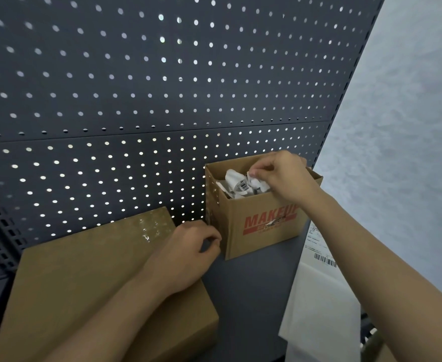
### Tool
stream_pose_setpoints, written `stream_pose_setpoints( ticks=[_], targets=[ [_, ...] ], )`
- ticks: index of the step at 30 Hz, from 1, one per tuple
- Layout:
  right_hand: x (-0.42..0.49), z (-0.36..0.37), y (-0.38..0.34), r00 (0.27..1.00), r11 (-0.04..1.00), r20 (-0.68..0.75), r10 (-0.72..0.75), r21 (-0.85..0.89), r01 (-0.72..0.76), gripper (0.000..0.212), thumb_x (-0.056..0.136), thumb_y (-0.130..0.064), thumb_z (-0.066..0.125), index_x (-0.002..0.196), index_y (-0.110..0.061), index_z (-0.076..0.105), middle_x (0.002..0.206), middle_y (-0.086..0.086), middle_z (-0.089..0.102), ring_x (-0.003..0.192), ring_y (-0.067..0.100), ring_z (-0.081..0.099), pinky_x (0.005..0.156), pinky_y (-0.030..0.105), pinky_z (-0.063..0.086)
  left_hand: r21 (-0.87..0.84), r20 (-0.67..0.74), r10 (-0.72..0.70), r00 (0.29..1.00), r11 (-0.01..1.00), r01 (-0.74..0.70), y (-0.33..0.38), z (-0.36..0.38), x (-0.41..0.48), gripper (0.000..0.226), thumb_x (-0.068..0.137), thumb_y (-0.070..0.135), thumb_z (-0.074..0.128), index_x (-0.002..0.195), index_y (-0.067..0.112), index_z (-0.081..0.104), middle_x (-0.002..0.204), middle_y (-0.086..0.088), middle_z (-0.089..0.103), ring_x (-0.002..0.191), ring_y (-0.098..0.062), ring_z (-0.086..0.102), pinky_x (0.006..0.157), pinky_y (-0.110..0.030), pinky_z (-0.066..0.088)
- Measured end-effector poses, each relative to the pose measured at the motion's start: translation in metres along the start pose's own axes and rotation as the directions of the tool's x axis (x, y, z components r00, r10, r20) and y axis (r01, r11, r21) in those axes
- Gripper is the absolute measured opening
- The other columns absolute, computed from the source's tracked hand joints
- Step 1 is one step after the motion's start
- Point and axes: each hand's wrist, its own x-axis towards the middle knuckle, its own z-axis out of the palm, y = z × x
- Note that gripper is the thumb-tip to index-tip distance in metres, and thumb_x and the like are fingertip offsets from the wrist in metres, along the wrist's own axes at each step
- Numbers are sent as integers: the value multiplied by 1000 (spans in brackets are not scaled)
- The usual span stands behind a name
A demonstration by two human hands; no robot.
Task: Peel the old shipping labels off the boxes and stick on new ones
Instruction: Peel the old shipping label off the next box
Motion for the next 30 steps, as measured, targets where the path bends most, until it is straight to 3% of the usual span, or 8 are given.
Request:
stream_pose_setpoints(
  ticks=[2,5,9,18,21,23,27,30],
  targets=[
    [1,0,2,999,998,-1,-41,48,41,12,92,-17,67,93,-18,80,99,-4,74,96,11,64,97,34,46,2,6,3,1000,1000,-3,0,0,0,20,96,32,52,106,31,70,105,19,61,98,3,54,85,-20,48],
    [0,0,3,999,999,-7,-40,33,40,15,93,-12,66,102,-14,78,106,0,74,97,8,62,87,17,43,11,11,5,1000,1000,-5,1,0,-1,20,97,33,52,106,32,70,105,20,60,97,4,54,83,-18,47],
    [0,0,5,1000,999,-12,-15,43,15,17,92,-8,66,103,-14,78,106,0,74,102,11,65,86,15,42,14,11,9,1000,1000,-9,2,0,-1,20,97,33,52,105,33,69,104,21,60,97,4,54,82,-18,47],
    [4,1,4,997,999,-68,37,41,-35,22,84,5,68,98,-10,77,86,-10,59,76,2,53,61,-4,35,7,18,21,1000,1000,-21,2,1,-1,18,96,31,53,104,33,69,103,21,59,98,4,52,80,-10,42],
    [5,0,5,996,996,-61,63,71,-59,22,83,5,68,95,-11,78,79,-17,57,70,-4,53,57,-3,35,-1,8,28,1000,1000,-28,2,0,0,18,96,29,54,104,31,70,103,20,59,98,4,52,79,-10,41],
    [5,-1,5,995,991,-48,88,104,-83,20,81,3,73,92,-13,78,80,-11,61,70,-3,54,55,-1,36,-8,8,30,1000,1000,-30,2,0,0,18,96,29,54,104,30,71,103,19,59,98,3,52,81,-13,43],
    [6,-1,5,999,991,-24,39,131,-35,16,79,-7,79,86,-21,80,86,-5,72,77,5,62,63,10,44,-16,11,21,1000,1000,-20,1,2,1,18,95,30,55,102,31,71,101,21,59,98,2,53,85,-23,48],
    [3,-1,6,999,986,-42,2,164,5,16,83,-7,77,91,-20,79,93,-5,74,85,4,66,70,7,47,-11,20,16,1000,1000,-16,1,2,0,19,95,31,54,102,31,71,101,21,59,98,2,53,85,-24,48]
  ],
)
